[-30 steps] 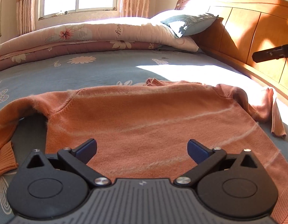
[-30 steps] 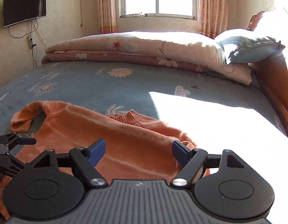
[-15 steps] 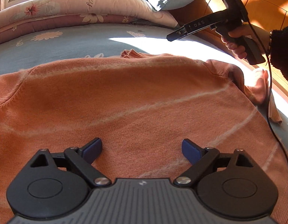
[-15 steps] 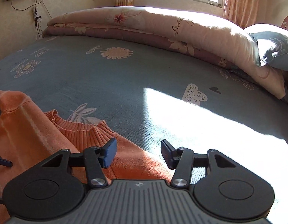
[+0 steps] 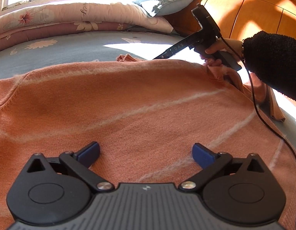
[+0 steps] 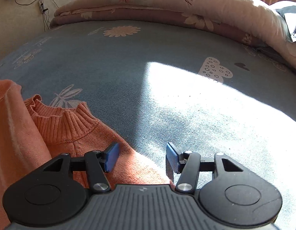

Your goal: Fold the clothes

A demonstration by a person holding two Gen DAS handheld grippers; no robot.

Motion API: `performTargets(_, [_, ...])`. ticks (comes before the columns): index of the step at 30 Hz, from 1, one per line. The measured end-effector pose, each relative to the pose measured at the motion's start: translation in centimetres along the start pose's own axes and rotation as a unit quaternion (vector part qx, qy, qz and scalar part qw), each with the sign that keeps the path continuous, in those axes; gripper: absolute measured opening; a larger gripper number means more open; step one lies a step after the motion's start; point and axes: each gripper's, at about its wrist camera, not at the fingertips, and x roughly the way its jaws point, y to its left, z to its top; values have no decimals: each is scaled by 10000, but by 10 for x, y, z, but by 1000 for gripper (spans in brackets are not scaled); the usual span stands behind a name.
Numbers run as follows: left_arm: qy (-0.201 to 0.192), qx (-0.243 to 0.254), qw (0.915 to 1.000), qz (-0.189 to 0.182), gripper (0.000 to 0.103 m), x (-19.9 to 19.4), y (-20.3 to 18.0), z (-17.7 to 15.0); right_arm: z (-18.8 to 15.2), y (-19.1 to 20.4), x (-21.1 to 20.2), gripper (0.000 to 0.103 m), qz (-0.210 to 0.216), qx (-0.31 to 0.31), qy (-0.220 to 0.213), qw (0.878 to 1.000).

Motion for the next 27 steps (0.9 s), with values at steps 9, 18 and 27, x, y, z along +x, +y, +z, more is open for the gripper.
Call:
performTargets(9, [-18,-12,10000,-18,102,2,1,0,-8,29,-16,20,19,-442,292,9986])
performTargets(18, [-161,-198,9997,2,102,-7,7,6,-6,65,-35,11,-1076,-1191,-128,9870])
performTargets(27, [-405,-465,9981,12,102,-22,16,15,17,70,-25,11,-2017,-1311,-495,9694])
